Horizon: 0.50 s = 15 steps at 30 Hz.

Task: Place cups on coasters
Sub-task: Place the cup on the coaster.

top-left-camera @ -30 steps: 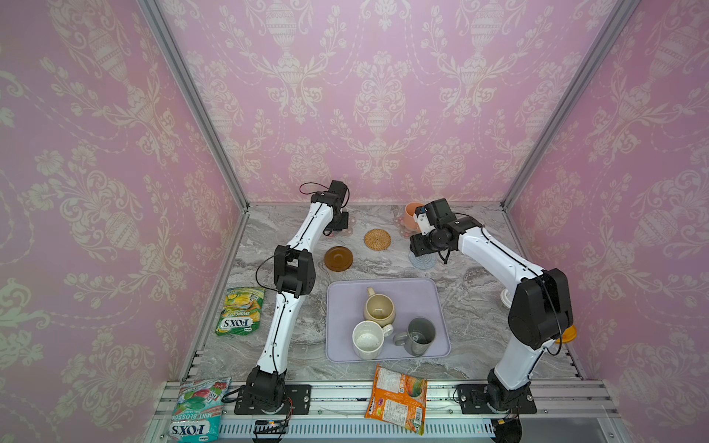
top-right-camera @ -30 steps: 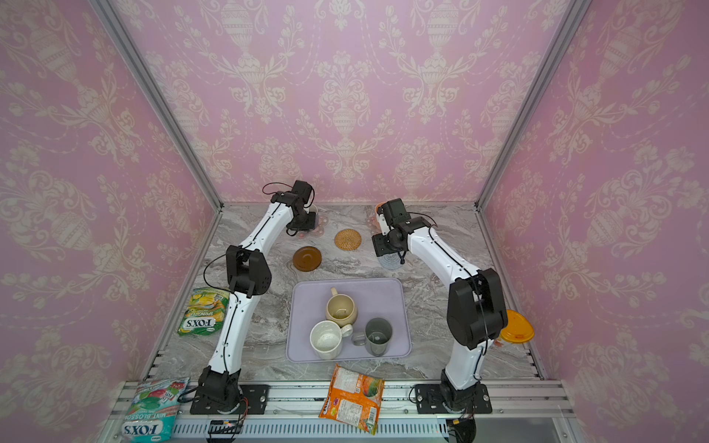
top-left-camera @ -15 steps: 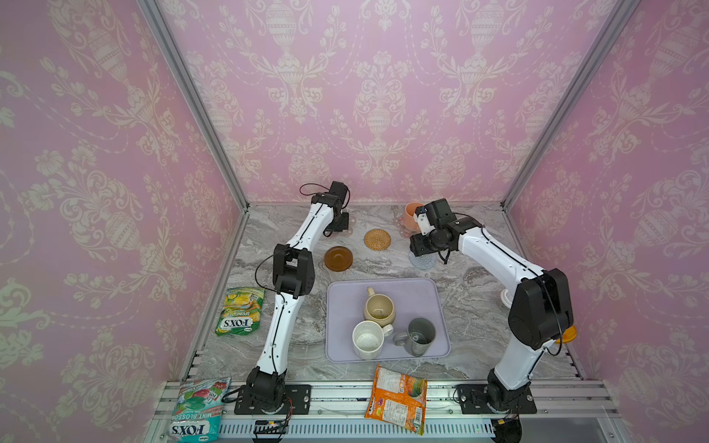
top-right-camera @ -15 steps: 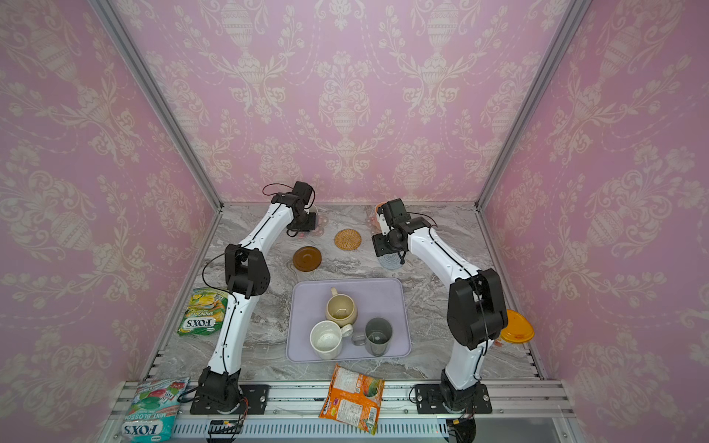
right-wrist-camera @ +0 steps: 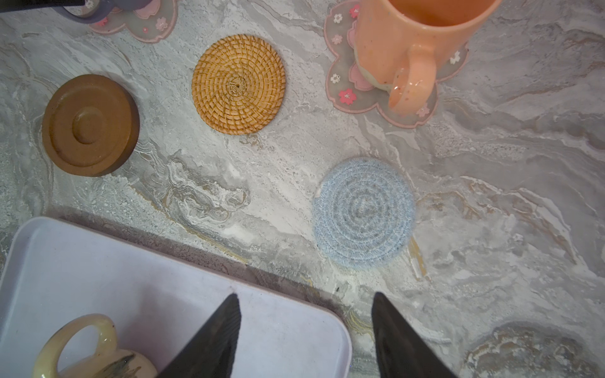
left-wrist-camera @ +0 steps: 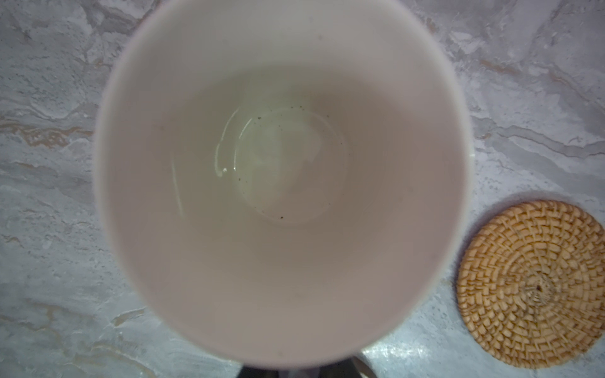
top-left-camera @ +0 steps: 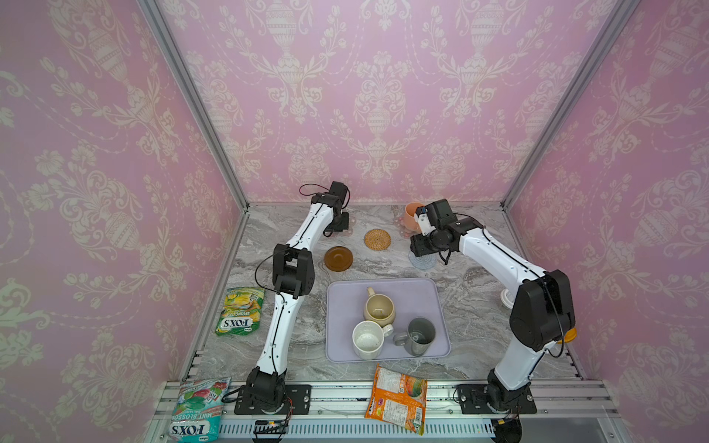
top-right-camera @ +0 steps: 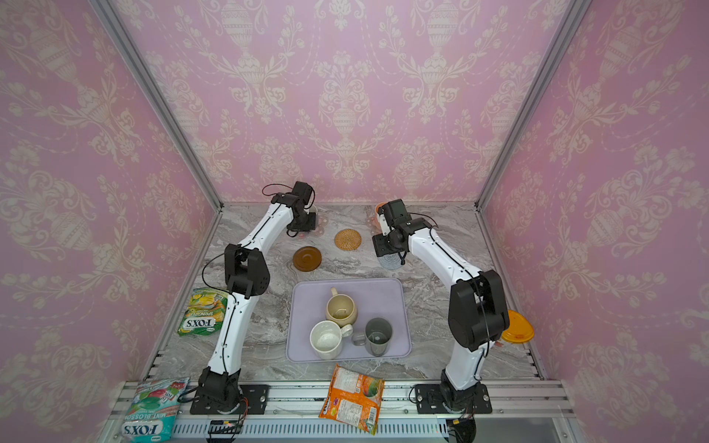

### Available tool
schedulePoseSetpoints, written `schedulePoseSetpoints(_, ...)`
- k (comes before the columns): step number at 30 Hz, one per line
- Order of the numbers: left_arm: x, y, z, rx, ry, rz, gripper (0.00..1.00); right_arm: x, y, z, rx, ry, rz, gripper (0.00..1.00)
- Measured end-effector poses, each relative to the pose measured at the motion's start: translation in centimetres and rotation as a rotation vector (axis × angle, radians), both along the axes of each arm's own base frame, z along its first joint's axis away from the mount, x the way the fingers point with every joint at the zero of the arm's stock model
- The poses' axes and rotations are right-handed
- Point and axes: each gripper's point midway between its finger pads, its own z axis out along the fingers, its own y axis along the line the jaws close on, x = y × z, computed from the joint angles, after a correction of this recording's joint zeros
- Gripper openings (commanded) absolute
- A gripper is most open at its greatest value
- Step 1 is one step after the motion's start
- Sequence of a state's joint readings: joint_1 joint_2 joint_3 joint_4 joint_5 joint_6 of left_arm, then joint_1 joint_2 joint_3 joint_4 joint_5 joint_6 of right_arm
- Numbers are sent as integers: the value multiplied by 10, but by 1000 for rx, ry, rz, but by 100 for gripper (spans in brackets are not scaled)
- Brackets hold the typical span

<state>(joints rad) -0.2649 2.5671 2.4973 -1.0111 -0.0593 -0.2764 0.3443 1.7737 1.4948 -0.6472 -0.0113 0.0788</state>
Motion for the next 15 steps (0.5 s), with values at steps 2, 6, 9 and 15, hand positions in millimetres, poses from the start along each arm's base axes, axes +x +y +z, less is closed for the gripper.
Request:
schedulePoseSetpoints(2, 0, 0, 0, -2, 0, 2, 0, 0, 0, 0, 0, 0, 0, 65)
schedulePoseSetpoints(6, 0, 0, 0, -2, 0, 2, 0, 0, 0, 0, 0, 0, 0, 65)
schedulePoseSetpoints(9, 0, 0, 0, -2, 0, 2, 2, 0, 0, 0, 0, 0, 0, 65)
schedulePoseSetpoints(15, 0, 0, 0, -2, 1, 3, 16, 0, 0, 0, 1, 0, 0, 65)
